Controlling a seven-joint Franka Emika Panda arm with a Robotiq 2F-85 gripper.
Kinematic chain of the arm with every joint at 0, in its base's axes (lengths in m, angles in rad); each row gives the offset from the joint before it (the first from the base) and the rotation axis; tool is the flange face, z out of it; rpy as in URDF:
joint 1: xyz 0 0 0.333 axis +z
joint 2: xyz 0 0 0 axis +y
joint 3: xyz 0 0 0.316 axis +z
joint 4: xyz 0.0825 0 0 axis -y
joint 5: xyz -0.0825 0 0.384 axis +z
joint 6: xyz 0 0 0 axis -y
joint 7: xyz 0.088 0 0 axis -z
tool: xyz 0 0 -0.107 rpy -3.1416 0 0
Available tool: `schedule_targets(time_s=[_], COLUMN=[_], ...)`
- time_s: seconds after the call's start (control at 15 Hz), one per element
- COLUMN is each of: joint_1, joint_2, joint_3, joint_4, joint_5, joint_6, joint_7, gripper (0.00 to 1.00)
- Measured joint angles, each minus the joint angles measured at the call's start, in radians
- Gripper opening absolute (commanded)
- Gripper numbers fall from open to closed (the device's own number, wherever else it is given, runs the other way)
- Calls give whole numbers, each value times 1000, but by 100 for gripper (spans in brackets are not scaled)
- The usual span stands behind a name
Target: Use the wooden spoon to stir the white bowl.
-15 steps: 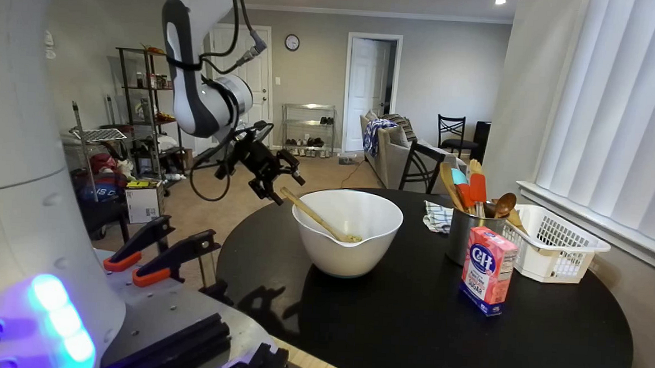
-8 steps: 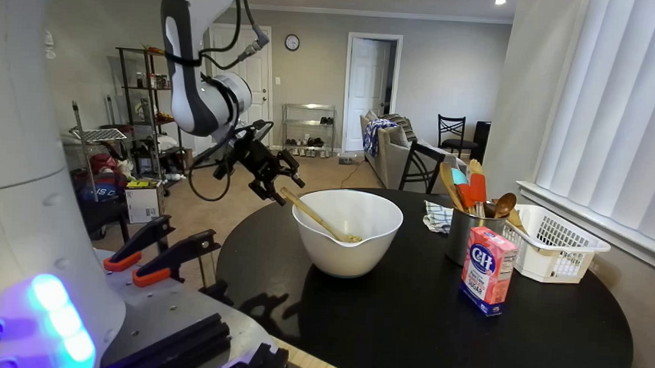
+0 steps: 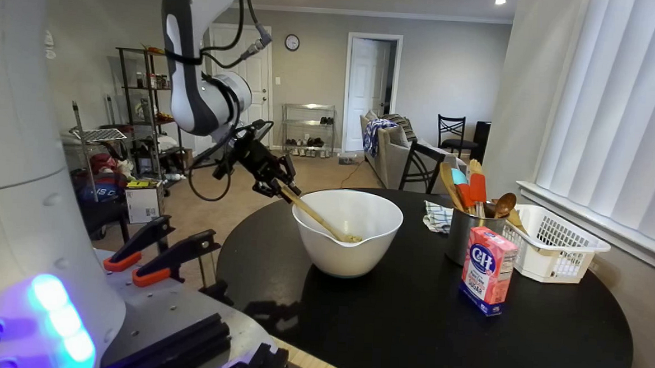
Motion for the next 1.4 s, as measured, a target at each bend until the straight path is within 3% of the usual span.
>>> schedule_targets(time_s=[0.13,0.67,0.73,0.87,1.27,1.33,1.4], joint_1=[-4,-10,-10,-10,-11,-11,-11], joint_2=[0,-2,-2,-2,-2,-2,-2], joint_3=[5,16,17,17,30,31,32], joint_4=[0,0,0,0,0,0,0], joint_5=[-5,-41,-41,-41,-41,-41,-41], joint_6=[8,12,12,12,21,21,22], joint_7=[0,-1,-1,-1,-2,-2,-2], gripper=[2,8,37,43,81,47,41])
